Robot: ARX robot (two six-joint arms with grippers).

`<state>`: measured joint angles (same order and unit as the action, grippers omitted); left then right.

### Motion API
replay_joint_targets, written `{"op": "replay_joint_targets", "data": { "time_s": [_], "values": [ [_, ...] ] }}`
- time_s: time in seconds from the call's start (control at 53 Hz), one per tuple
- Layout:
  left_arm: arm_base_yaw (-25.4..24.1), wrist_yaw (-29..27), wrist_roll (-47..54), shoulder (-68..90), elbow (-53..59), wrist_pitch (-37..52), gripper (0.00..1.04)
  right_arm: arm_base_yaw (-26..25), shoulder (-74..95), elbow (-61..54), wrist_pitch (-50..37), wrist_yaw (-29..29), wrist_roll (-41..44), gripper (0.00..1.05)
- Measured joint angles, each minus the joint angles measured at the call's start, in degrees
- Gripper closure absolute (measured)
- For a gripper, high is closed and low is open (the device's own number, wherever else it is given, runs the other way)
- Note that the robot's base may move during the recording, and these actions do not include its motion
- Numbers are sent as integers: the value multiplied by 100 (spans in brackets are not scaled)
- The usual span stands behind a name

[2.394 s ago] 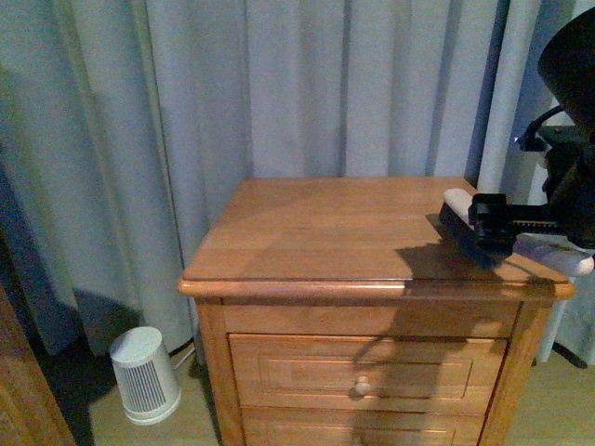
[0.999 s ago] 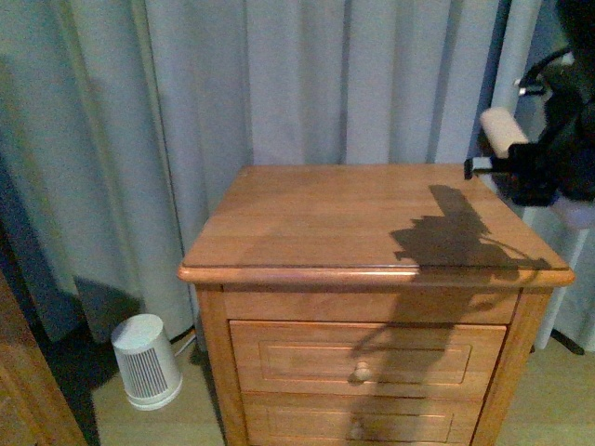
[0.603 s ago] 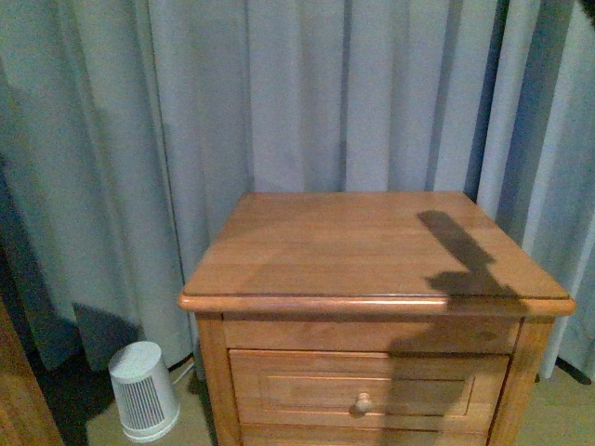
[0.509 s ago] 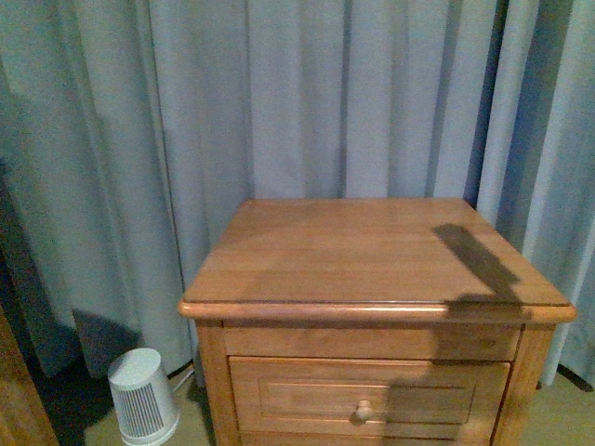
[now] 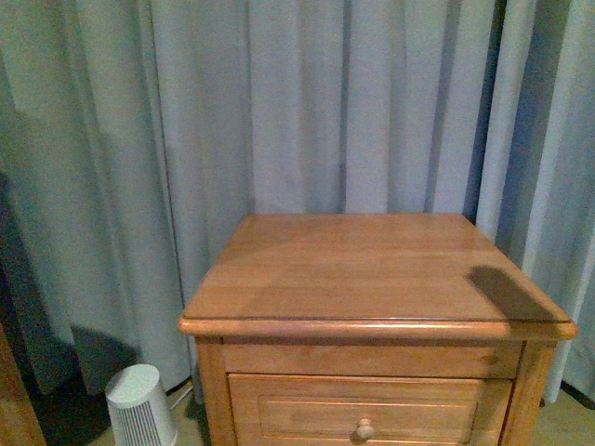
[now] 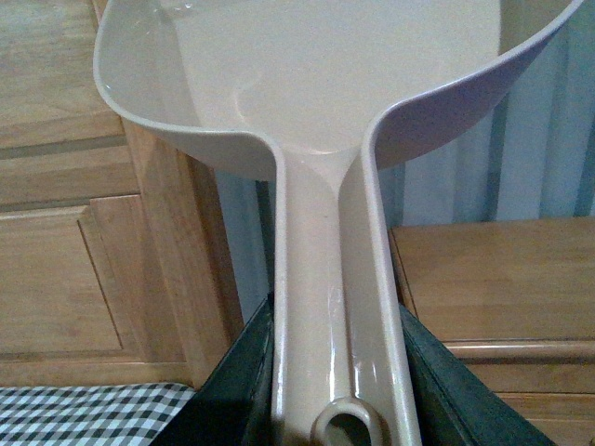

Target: Clean up trash

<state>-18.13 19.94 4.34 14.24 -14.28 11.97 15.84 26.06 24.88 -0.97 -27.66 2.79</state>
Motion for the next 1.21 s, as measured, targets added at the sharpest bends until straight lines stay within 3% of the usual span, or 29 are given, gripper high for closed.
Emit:
{"op": "replay_joint_targets", "data": {
  "time_s": [0.339, 1.207],
  "values": [
    [0, 0, 0, 0, 0, 0, 76, 164, -11, -184, -352, -284, 13, 85],
    [-13, 9, -17, -2, 11, -9, 76, 225, 13, -238, -385, -302, 59, 85]
  ]
}}
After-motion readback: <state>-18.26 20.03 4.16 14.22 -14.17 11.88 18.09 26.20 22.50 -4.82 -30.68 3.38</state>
